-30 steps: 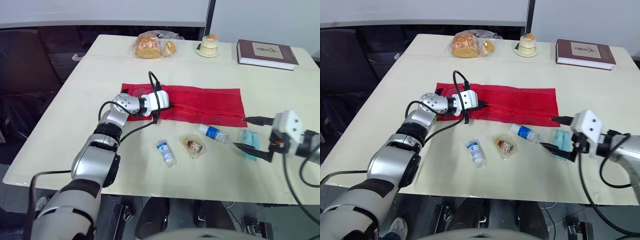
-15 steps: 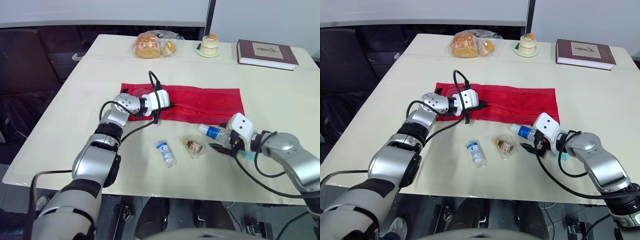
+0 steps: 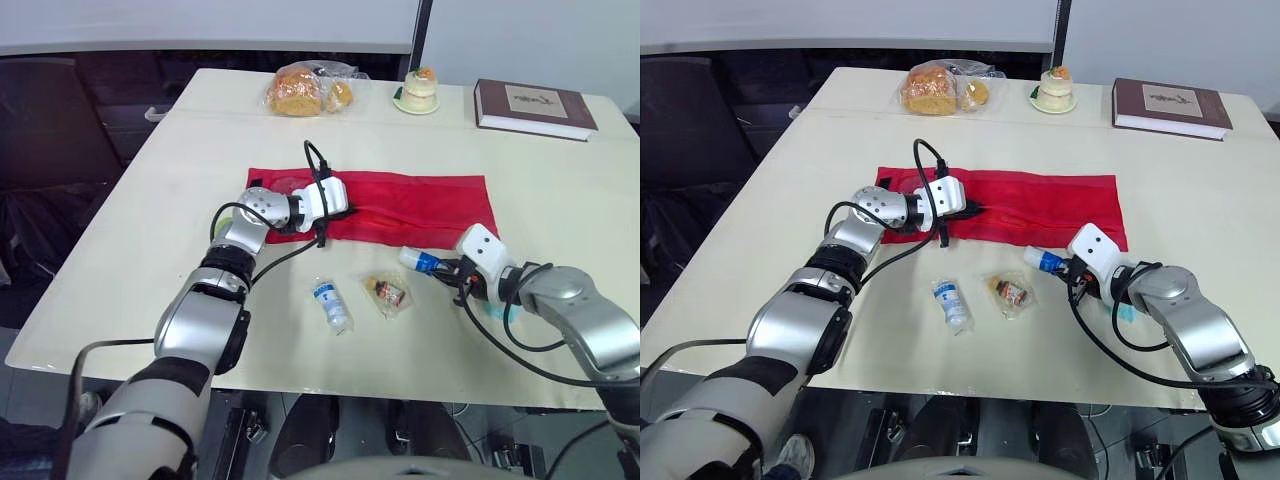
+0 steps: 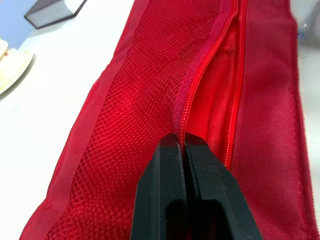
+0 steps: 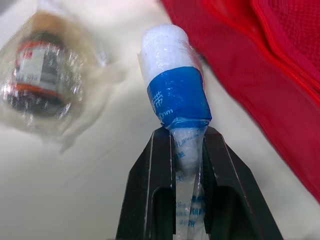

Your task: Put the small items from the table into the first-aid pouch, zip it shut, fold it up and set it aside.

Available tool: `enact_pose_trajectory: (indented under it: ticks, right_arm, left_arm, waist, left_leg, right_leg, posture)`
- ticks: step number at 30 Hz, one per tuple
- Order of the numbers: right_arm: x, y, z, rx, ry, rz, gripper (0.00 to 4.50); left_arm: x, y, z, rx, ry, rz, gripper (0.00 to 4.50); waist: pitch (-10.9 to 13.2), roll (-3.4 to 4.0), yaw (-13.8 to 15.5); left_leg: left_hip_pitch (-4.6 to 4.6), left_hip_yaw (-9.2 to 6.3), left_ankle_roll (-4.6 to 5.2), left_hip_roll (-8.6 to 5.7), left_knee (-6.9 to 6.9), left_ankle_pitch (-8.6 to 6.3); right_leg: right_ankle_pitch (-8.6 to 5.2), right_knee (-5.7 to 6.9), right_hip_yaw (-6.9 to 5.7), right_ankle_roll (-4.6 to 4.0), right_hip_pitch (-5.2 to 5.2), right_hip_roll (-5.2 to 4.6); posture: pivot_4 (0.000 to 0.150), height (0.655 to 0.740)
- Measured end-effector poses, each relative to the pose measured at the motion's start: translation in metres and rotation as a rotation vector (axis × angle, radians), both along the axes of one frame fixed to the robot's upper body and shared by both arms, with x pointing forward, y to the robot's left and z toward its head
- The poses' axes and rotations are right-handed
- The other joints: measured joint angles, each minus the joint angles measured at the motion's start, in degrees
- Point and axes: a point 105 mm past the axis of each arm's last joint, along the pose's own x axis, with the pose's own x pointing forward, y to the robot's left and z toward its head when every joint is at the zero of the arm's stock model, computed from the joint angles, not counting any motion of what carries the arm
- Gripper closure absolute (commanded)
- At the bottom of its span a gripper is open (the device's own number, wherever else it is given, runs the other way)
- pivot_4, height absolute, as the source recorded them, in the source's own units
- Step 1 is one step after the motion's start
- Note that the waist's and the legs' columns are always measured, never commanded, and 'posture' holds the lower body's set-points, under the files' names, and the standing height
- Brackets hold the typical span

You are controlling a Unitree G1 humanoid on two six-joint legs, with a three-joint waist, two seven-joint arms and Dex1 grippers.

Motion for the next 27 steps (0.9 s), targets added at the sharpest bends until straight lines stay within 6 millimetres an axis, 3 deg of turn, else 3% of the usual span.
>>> enact_pose_trajectory:
  ticks: [7,12,22,27]
  right_arm:
    - [0.009,0.012,0.008,0.063,0.003,-0.101,4.44]
    - [0.012,0.009,0.003,0.065,0.036,-0.191,4.44]
    - [0.033,0.026,0.024,0.113,0.004,-0.279,4.44]
    - [0.046,0.027,0.022,0.1,0.02,-0.331,4.44]
  left_arm:
    - [-0.003,-0.025,0.001,-0.038,0.013,-0.041,4.5]
    - [-0.004,-0.028,0.0,-0.041,0.015,-0.047,4.5]
    - [-0.01,-0.048,0.003,-0.054,0.0,-0.107,4.5]
    - [-0.012,-0.053,0.003,-0.06,0.0,-0.12,4.5]
  waist:
    - [0.0,0.0,0.1]
    - [0.0,0.0,0.0]
    - [0.0,0.01,-0.1]
    - [0.0,0.01,-0.1]
  left_leg:
    - [-0.02,-0.01,0.0,0.0,0.0,0.0]
    - [0.0,-0.02,0.0,0.0,-0.01,0.0]
    - [0.0,-0.02,0.0,0.0,-0.01,0.0]
    - [-0.01,-0.01,0.01,-0.01,-0.01,0.0]
  right_leg:
    - [0.0,0.0,-0.01,0.0,0.0,0.0]
    - [0.0,0.02,0.0,0.0,-0.01,0.01]
    - [0.0,0.03,0.0,-0.01,-0.02,0.02]
    - [0.0,0.03,0.0,-0.01,-0.02,0.01]
  posture:
    - [0.15,0.7289]
    - [0.15,0.7289]
    - [0.15,0.7289]
    - [0.15,0.7289]
